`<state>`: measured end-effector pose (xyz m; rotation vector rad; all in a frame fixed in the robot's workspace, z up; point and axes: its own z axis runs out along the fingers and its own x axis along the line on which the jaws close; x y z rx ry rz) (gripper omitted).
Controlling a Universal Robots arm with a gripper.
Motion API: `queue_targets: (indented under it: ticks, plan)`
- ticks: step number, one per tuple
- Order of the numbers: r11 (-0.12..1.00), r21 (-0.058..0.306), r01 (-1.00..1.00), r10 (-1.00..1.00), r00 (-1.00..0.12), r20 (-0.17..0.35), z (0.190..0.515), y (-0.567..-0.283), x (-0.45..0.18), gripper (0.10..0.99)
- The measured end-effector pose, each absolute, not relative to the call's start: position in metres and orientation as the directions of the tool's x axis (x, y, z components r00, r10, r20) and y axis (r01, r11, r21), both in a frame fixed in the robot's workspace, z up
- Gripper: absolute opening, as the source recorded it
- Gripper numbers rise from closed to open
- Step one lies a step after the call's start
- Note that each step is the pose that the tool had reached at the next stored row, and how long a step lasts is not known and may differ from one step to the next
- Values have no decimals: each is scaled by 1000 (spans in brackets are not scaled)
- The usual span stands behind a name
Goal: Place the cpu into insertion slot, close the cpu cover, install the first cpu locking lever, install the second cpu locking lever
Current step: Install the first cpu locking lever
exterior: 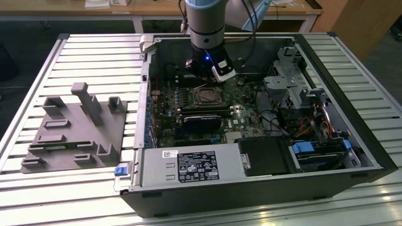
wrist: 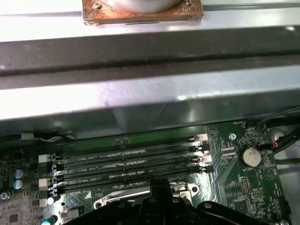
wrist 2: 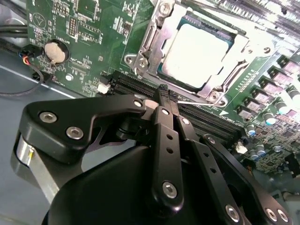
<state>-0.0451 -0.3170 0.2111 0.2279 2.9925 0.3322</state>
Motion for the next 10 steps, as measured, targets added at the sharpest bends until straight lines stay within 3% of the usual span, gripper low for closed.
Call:
queue_targets:
  ticks: [10]
  plan:
    - [967,211,142,168,-979,-114,207,-310,-47,106]
